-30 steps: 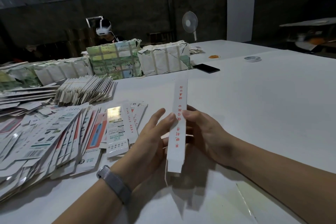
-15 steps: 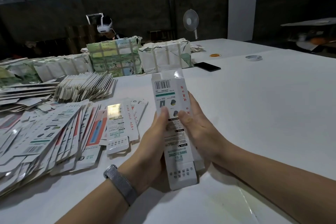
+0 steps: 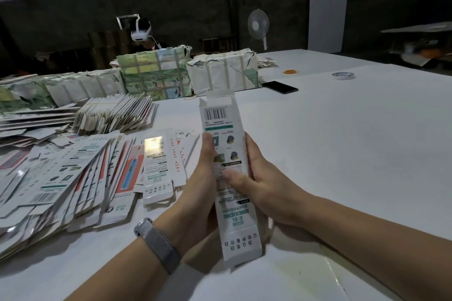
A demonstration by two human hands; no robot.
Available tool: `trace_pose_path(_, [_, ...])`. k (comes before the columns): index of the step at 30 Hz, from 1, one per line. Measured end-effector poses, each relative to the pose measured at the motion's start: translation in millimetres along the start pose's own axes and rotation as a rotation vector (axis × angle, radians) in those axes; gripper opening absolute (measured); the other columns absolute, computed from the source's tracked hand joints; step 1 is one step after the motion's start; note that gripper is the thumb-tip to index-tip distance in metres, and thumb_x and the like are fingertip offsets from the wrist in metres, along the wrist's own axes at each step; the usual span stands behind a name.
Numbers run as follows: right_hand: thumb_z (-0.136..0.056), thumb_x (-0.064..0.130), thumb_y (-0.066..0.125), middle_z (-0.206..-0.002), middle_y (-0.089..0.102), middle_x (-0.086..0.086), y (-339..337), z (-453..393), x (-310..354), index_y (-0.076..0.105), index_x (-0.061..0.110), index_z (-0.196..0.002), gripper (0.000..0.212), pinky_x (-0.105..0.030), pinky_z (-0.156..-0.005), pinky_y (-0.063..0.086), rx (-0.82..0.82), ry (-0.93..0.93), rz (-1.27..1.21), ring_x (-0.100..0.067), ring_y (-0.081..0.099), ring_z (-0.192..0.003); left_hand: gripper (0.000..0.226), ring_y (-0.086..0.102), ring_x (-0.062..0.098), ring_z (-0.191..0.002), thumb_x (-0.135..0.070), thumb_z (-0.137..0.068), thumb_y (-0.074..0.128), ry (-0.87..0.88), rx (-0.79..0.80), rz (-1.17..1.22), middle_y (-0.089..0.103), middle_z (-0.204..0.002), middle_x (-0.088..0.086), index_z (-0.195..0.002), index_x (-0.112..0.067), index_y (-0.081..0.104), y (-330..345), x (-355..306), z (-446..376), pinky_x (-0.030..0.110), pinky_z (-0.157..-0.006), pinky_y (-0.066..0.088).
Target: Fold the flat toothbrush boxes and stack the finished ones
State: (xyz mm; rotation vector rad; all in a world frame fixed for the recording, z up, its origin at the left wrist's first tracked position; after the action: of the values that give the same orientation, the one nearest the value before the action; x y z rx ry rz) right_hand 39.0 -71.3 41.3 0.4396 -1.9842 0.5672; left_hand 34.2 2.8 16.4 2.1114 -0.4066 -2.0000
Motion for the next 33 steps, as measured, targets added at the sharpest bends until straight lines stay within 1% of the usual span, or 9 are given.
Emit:
trace_pose_path(3, [-0.091, 0.034, 0.057, -0.133, 0.057, 0.021, 1.4, 0.3, -1.9, 0.025, 0.061, -0.133, 0.059, -0.029, -0.096, 0.054, 0.009, 0.000, 0.023, -0.004, 0.060, -0.120, 0.038, 0.078, 0.025, -0.077, -0.071, -0.076, 0.049, -0.007, 0.013, -0.045, 0.079, -0.087, 0.004, -0.086, -0.047, 0.077, -0.3, 1.3, -2.6, 0.033, -0.056, 0.061])
trace_pose_path(5, [-0.092, 0.032, 0.055, -0.133, 0.057, 0.022, 1.9, -0.1, -1.0, 0.027, 0.059, -0.135, 0.058, -0.032, -0.100, 0.053, -0.001, -0.007, 0.034, -0.005, 0.059, -0.122, 0.035, 0.078, 0.026, -0.082, -0.068, -0.077, 0.054, -0.005, 0.015, -0.036, 0.079, -0.091, 0.006, -0.088, -0.045, 0.078, -1.4, 0.7, -3.7, 0.033, -0.061, 0.061])
trace_pose_path(13, [-0.092, 0.036, 0.055, -0.109, 0.074, 0.003, -16.1, 0.0, -4.7, 0.059, 0.040, -0.125, 0.034, -0.044, -0.083, 0.061, -0.152, 0.042, 0.026, -0.021, 0.074, -0.094, 0.038, 0.076, 0.027, -0.080, -0.061, -0.076, 0.068, 0.039, 0.014, -0.097, 0.077, -0.092, 0.009, -0.100, -0.033, 0.077, -2.7, -5.2, -9.2, 0.034, -0.065, 0.061])
trace_pose_path(18, [-0.089, 0.036, 0.059, -0.103, 0.074, -0.006, -24.1, 0.3, -6.8, 0.066, 0.025, -0.120, 0.034, -0.050, -0.082, 0.060, -0.198, 0.075, -0.044, -0.026, 0.074, -0.091, 0.054, 0.075, 0.032, -0.090, -0.061, -0.074, 0.072, 0.048, 0.024, -0.104, 0.075, -0.102, 0.014, -0.114, -0.026, 0.071, -1.3, -4.4, -8.6, 0.039, -0.071, 0.062])
trace_pose_path(22, [-0.088, 0.037, 0.060, -0.107, 0.075, -0.002, -26.5, -1.4, -4.6, 0.066, 0.021, -0.118, 0.034, -0.045, -0.082, 0.060, -0.197, 0.085, -0.086, -0.025, 0.074, -0.095, 0.064, 0.072, 0.038, -0.097, -0.062, -0.075, 0.068, 0.062, 0.057, -0.112, 0.072, -0.110, 0.021, -0.123, -0.020, 0.065, 4.0, -3.8, -6.5, 0.050, -0.083, 0.062])
trace_pose_path(25, [-0.080, 0.048, 0.061, -0.104, 0.074, 0.002, -43.6, -1.5, 0.9, 0.063, 0.032, -0.115, 0.039, -0.040, -0.078, 0.060, -0.317, 0.044, -0.027, -0.020, 0.073, -0.092, 0.060, 0.073, 0.025, -0.076, -0.057, -0.084, 0.065, 0.084, 0.101, -0.167, 0.073, -0.087, 0.013, -0.120, -0.009, 0.058, 10.2, -3.7, -3.9, 0.035, -0.066, 0.061])
trace_pose_path(27, [-0.080, 0.040, 0.063, -0.101, 0.075, 0.003, -51.7, -0.8, -1.7, 0.057, 0.032, -0.121, 0.043, -0.031, -0.072, 0.057, -0.377, 0.038, -0.090, -0.017, 0.073, -0.090, 0.059, 0.070, 0.017, -0.063, -0.054, -0.079, 0.062, 0.081, 0.128, -0.229, 0.072, -0.075, 0.005, -0.114, -0.007, 0.055, 14.2, 0.1, -1.7, 0.026, -0.056, 0.056])
trace_pose_path(30, [-0.086, 0.028, 0.058, -0.104, 0.076, 0.005, -48.6, 0.9, -3.3, 0.049, 0.033, -0.131, 0.046, -0.025, -0.071, 0.057, -0.361, 0.022, -0.195, -0.017, 0.074, -0.092, 0.063, 0.071, 0.018, -0.062, -0.055, -0.075, 0.062, 0.062, 0.151, -0.251, 0.074, -0.075, 0.006, -0.122, -0.015, 0.052, 18.8, 4.5, 0.3, 0.026, -0.054, 0.056])
trace_pose_path(33, [-0.084, 0.031, 0.060, -0.105, 0.076, 0.005, -49.2, 2.5, -9.9, 0.035, 0.039, -0.143, 0.065, -0.025, -0.070, 0.058, -0.363, 0.073, -0.205, -0.018, 0.075, -0.090, 0.068, 0.072, 0.017, -0.063, -0.063, -0.073, 0.059, 0.082, 0.129, -0.281, 0.075, -0.075, 0.004, -0.132, -0.031, 0.043, 16.4, 3.9, 0.3, 0.025, -0.054, 0.056])
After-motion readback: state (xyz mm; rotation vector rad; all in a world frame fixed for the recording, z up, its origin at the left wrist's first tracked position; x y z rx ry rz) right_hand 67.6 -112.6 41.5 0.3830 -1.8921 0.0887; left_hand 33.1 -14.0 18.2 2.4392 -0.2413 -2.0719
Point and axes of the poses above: each hand's wrist, its own z-axis away from the middle knuckle, its own y-axis out of the palm, x = y × z, the point moved 10 cm from there along -z, towards the middle knuckle
